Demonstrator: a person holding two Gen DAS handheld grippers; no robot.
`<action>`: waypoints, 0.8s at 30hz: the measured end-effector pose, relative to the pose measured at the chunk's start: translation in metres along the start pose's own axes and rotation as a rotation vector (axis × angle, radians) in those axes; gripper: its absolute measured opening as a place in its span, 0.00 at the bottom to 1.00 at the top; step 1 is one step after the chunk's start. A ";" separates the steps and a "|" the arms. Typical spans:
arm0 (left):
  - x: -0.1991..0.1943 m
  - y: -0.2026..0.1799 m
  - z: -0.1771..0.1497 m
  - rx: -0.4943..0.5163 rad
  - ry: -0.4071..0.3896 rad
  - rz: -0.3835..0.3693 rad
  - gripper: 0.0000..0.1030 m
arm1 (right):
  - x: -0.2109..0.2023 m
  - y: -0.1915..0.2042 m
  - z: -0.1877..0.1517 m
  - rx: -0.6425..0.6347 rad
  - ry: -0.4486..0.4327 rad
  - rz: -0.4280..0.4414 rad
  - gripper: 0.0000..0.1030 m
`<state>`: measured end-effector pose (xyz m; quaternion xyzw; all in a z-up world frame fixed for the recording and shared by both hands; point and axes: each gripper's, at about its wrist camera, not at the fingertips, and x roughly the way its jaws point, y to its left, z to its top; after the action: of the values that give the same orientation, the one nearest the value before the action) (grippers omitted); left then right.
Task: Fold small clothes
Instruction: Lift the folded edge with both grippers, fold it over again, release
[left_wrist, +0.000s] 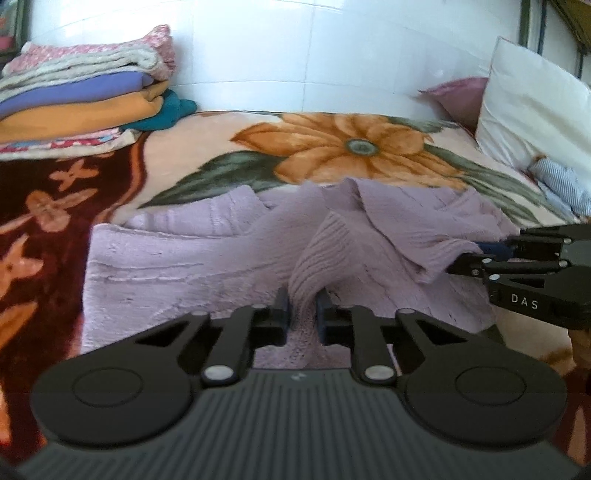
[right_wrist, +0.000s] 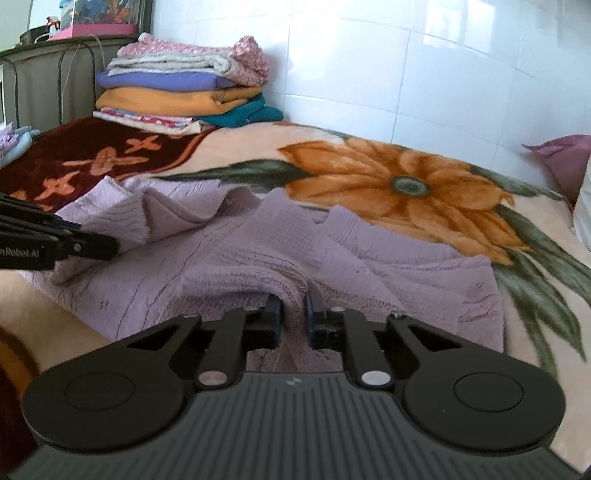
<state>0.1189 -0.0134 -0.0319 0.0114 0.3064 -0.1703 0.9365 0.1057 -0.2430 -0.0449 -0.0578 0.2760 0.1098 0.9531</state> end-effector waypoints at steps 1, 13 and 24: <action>-0.002 0.002 0.002 -0.004 -0.010 0.009 0.15 | -0.002 -0.002 0.001 0.012 -0.007 0.001 0.11; -0.016 0.046 0.044 0.022 -0.081 0.146 0.15 | -0.008 -0.039 0.024 0.099 -0.091 -0.029 0.10; 0.025 0.085 0.057 0.021 -0.028 0.266 0.17 | 0.015 -0.096 0.043 0.212 -0.053 -0.088 0.10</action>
<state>0.1978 0.0516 -0.0069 0.0595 0.2871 -0.0480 0.9548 0.1630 -0.3260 -0.0124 0.0343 0.2577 0.0395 0.9648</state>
